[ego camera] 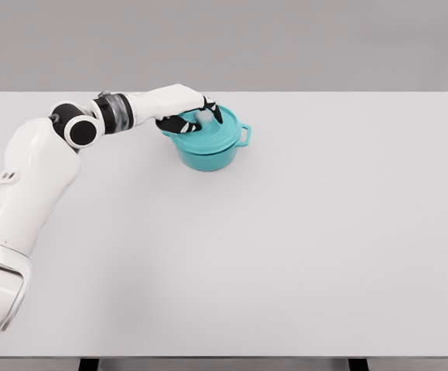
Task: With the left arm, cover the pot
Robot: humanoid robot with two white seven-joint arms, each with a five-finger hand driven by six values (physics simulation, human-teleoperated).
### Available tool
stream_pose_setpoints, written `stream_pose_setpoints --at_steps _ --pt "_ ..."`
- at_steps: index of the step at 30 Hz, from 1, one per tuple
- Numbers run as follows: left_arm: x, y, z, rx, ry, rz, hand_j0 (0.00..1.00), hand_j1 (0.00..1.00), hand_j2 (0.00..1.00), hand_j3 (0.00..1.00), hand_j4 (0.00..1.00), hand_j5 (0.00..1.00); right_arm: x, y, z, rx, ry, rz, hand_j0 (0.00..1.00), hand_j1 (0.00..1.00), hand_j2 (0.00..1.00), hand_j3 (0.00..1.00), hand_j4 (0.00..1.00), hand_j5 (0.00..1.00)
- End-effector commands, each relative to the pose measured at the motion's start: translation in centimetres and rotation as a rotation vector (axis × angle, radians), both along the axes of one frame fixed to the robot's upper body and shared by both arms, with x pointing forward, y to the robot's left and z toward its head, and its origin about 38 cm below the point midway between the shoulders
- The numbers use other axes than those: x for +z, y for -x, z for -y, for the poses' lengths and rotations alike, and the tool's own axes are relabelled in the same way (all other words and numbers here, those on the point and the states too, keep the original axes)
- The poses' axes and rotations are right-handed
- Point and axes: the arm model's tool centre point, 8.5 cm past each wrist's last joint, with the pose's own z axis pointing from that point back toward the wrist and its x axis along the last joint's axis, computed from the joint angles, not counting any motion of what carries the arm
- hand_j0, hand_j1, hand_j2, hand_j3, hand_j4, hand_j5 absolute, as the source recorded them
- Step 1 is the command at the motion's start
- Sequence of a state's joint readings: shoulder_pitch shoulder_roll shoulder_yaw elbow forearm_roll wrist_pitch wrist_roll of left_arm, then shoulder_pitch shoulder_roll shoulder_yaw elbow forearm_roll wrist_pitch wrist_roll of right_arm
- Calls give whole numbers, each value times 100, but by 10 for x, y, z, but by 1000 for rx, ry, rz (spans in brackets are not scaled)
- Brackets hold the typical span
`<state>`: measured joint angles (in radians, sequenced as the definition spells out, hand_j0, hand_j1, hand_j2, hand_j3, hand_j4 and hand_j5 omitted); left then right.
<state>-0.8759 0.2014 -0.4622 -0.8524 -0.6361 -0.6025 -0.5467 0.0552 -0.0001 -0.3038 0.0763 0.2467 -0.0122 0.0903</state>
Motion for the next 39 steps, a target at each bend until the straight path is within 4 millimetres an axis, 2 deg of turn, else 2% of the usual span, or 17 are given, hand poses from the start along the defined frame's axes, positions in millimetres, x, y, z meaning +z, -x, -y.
stream_pose_setpoints --at_steps 1,12,20,27,39 --pt "-4 1 -1 -8 -41 -1 67 67 67 67 67 67 0 0 0 0 0 0 100 100 100 100 100 100" --pt "-13 0 -1 0 -42 -28 69 69 69 69 69 69 0 0 0 0 0 0 100 100 100 100 100 100" --pt "-14 0 -2 2 -44 -30 76 76 76 76 76 76 0 0 0 0 0 0 100 100 100 100 100 100" --pt "-9 0 -4 3 -40 -16 84 84 84 84 84 84 0 0 0 0 0 0 100 100 100 100 100 100" --pt "1 0 -2 -5 -32 12 90 90 90 90 90 90 0 0 0 0 0 0 100 100 100 100 100 100"
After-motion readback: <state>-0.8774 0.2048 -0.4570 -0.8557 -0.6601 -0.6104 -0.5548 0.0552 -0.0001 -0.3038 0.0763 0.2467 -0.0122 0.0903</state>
